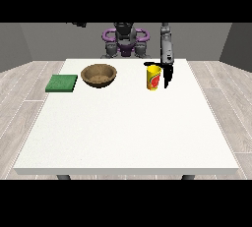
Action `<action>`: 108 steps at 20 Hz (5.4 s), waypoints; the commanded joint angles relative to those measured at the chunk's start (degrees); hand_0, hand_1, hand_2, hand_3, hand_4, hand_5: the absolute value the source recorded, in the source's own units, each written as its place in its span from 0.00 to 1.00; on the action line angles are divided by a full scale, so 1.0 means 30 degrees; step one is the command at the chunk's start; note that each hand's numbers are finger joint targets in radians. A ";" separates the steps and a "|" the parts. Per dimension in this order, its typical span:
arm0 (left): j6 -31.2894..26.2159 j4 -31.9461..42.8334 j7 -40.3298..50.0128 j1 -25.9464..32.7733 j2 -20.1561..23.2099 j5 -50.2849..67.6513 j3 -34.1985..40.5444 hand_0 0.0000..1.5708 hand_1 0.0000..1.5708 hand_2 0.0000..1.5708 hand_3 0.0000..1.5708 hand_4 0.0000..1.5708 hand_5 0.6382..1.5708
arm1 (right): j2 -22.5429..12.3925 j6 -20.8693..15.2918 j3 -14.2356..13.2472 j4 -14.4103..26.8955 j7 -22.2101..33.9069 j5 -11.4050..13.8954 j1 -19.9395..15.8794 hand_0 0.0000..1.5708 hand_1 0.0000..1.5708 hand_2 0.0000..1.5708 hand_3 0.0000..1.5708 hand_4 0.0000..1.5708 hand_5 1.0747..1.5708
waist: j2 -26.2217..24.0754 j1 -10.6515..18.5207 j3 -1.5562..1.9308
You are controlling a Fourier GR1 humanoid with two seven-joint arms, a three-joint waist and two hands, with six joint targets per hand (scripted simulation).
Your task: Pick the cup and pour the ball into the bowl, then pick the bowl and place it on the pad
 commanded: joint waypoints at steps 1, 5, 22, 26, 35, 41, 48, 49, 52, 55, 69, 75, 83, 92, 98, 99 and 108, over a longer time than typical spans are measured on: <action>0.0718 0.1723 -0.1017 -0.1623 0.0185 -0.0035 0.0427 0.00 0.00 0.00 0.00 0.00 0.85 | -0.0487 0.0570 -0.0498 -0.0574 -0.0409 -0.0078 -0.0281 0.00 0.00 0.00 0.00 0.00 0.99 | 0.1399 -0.0540 -0.0003; -0.0838 0.3121 -0.1137 -0.1504 0.1291 0.0669 0.1035 0.00 0.00 0.00 0.00 0.00 0.86 | -0.0842 0.1599 -0.1343 -0.2041 -0.0143 -0.1683 0.1259 0.00 0.00 0.00 0.00 0.00 0.99 | 0.0732 -0.1031 0.0003; 0.9641 0.2507 0.0405 -0.2309 -0.0857 -0.6223 -0.3414 0.87 0.87 1.00 1.00 0.71 0.92 | -0.1730 0.2608 -0.4070 0.1361 0.0197 -0.3411 0.1784 0.00 0.00 0.00 0.00 0.12 0.97 | -0.2670 0.0188 0.0033; 1.1823 0.2907 0.1897 -0.3656 0.0393 -0.8453 -0.4437 0.89 0.89 1.00 1.00 0.70 0.95 | -0.2477 0.2797 -0.4697 0.2017 0.0539 -0.3977 0.0755 0.00 0.00 0.00 0.00 0.15 0.98 | -0.2067 -0.0187 0.0037; 1.5107 0.4211 0.6967 -0.6689 0.0114 -1.2178 -0.6205 0.91 0.91 1.00 1.00 0.64 0.99 | -0.1697 0.3340 -0.4203 0.2543 -0.1390 -0.3132 0.1076 0.00 0.00 0.00 0.00 0.20 0.98 | -0.1406 -0.0612 0.0021; 1.8164 0.6447 1.1982 -0.8734 -0.0050 -1.6828 -0.8769 0.87 0.87 1.00 1.00 0.54 0.99 | -0.1635 0.3170 -0.2986 0.2894 -0.0005 -0.3125 0.0149 0.00 0.00 0.00 0.00 0.21 0.98 | -0.2287 -0.1191 0.0059; 1.7642 0.9175 1.6505 -1.0642 -0.0757 -2.2718 -1.2833 0.87 0.87 0.97 1.00 0.57 0.95 | -0.1059 0.2883 -0.2855 0.4867 -0.0683 -0.2435 0.0186 0.00 0.00 0.00 0.00 0.24 0.99 | -0.3842 -0.0621 0.0074; 1.8427 0.9531 1.7044 -1.0323 -0.1488 -2.3661 -1.3558 0.86 0.86 0.96 0.97 0.59 0.93 | -0.0966 0.2551 -0.2922 0.4827 -0.0718 -0.2440 -0.0559 0.00 0.00 0.00 0.00 0.23 0.99 | -0.3053 -0.0585 0.0061; 1.7229 1.0425 1.9168 -1.0899 -0.2876 -2.6181 -1.5663 0.87 0.87 0.88 0.93 0.58 0.91 | -0.0906 0.3007 -0.3033 0.6245 -0.1383 -0.2278 0.0084 0.00 0.00 0.00 0.00 0.24 0.99 | -0.4163 0.0067 0.0091; 1.6132 1.1103 2.0663 -1.1325 -0.3243 -2.8483 -1.7611 0.94 0.94 1.00 1.00 0.62 0.91 | -0.0893 0.2770 -0.3247 0.6987 -0.1419 -0.2012 0.0372 0.00 0.00 0.00 0.00 0.24 0.99 | -0.5238 0.0762 0.0086; 1.2600 0.7494 2.1346 -1.0198 -0.3975 -2.8835 -1.7663 0.95 0.95 1.00 1.00 0.64 0.95 | -0.1002 0.3655 -0.3779 0.8335 -0.2719 -0.1936 0.2019 0.00 0.00 0.00 0.00 0.23 0.99 | -0.6377 0.1751 0.0010; 1.5165 0.5343 1.8750 -0.9058 -0.1356 -2.2263 -1.1886 0.80 0.80 1.00 1.00 0.50 1.00 | -0.1992 0.4722 -0.4697 0.7744 -0.2343 -0.2938 0.3283 0.00 0.00 0.00 0.00 0.23 0.99 | -0.6522 0.1605 -0.0040; 1.7533 0.1729 1.0099 -0.3012 0.0481 -1.4448 -0.7440 0.97 0.97 1.00 1.00 0.77 1.00 | -0.1554 0.4996 -0.4748 0.5199 -0.3003 -0.3433 0.4353 0.00 0.00 0.00 0.00 0.25 0.99 | -0.4231 0.1159 -0.0132; 1.0932 -0.2709 0.5820 -0.2549 -0.3644 -0.3897 -0.2902 0.87 0.87 1.00 1.00 0.55 0.99 | -0.0675 0.4037 -0.4082 0.4446 -0.2654 -0.3072 0.4154 0.00 0.00 0.00 0.00 0.29 0.99 | -0.3340 0.2868 -0.0477; 0.3206 -0.3527 0.2360 -0.2745 -0.1016 0.1768 0.0550 0.11 0.11 0.00 0.00 0.13 1.00 | 0.0032 0.2529 -0.3603 0.2833 -0.2663 -0.1946 0.3737 0.00 0.00 0.00 0.00 0.33 0.98 | -0.1000 0.3895 -0.0159; 0.2001 -0.3221 0.1597 -0.1810 -0.0900 0.2199 0.0654 0.11 0.11 0.00 0.00 0.00 0.99 | 0.0085 0.2277 -0.3337 0.2395 -0.2252 -0.1593 0.4079 0.00 0.00 0.00 0.00 0.31 0.99 | -0.1059 0.4060 -0.0106; -0.3794 -0.1564 0.4020 -0.3752 0.5354 0.3746 0.2004 0.00 0.00 0.00 0.00 0.00 0.96 | 0.1366 0.1883 -0.2454 0.4120 -0.4556 -0.0096 0.4013 0.00 0.00 0.00 0.00 0.30 1.00 | 0.1327 0.4167 0.0022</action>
